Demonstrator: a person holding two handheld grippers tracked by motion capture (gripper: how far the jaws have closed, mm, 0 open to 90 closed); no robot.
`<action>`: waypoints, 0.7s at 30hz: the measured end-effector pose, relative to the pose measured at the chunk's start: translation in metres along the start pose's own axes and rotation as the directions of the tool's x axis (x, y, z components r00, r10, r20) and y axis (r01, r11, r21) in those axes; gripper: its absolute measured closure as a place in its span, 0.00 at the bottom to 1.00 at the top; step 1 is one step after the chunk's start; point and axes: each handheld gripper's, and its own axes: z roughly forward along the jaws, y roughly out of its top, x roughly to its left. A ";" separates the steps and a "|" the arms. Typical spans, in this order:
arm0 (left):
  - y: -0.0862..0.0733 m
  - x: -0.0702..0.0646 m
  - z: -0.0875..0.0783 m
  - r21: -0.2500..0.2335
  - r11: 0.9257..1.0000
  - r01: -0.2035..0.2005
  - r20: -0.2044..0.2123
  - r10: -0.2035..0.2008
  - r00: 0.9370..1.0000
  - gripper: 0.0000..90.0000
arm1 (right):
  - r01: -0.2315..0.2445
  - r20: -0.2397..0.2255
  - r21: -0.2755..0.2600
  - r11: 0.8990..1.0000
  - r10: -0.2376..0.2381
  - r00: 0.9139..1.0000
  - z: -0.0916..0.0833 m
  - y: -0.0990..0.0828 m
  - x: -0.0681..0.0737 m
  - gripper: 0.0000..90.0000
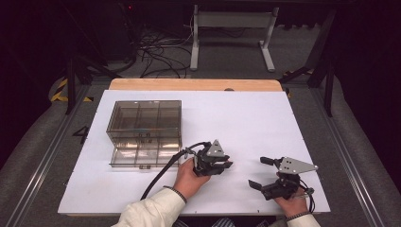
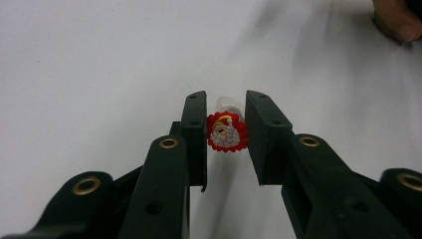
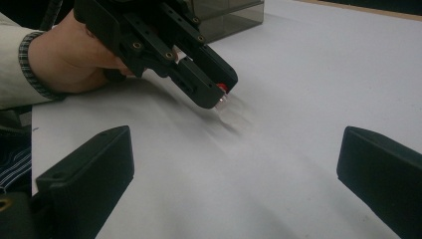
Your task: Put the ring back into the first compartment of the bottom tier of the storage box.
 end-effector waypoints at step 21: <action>0.000 -0.013 -0.041 -0.033 0.999 0.023 0.018 -0.023 1.000 0.80 | 0.004 0.003 0.006 1.000 -0.004 1.000 0.001 0.000 0.000 0.02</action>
